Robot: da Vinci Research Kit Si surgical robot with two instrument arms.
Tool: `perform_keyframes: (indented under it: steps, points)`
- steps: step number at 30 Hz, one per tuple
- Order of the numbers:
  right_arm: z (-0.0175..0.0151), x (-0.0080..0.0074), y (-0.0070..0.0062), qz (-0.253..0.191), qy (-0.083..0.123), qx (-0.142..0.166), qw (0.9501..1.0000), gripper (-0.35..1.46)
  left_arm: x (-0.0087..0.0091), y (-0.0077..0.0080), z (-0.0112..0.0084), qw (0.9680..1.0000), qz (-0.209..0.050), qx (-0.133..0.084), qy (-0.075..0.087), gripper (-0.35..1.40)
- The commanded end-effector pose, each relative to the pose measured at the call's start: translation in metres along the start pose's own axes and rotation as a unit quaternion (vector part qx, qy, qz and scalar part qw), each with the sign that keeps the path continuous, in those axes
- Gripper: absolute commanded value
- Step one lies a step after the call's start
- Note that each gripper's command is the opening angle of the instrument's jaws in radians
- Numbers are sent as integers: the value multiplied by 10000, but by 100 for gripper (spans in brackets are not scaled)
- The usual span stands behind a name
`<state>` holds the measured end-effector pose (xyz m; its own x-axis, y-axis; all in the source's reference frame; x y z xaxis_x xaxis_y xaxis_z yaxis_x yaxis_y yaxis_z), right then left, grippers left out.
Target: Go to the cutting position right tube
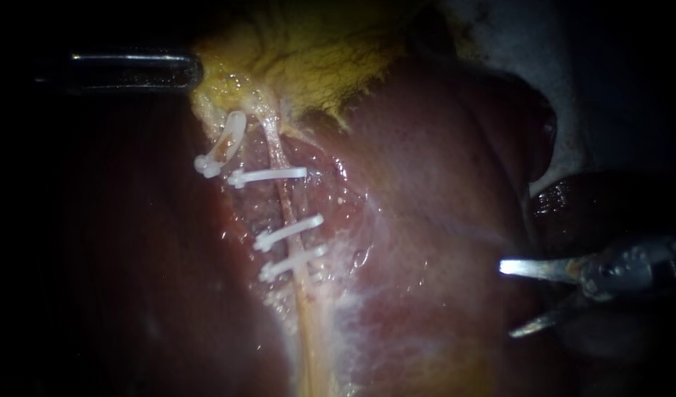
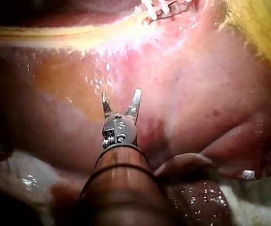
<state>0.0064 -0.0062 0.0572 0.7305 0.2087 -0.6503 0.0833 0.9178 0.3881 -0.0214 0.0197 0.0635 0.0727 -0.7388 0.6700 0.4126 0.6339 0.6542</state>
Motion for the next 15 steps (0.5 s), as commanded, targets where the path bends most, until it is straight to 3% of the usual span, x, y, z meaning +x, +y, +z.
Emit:
perform_keyframes:
  steps: [1,15]
  points:
    - [2,2,2,9,16,68,10000,143,0,0,0,10000,3,0,2,-35]
    - [38,35,36,153,85,202,9996,143,1,-2,0,10000,7,-9,-1,-35]
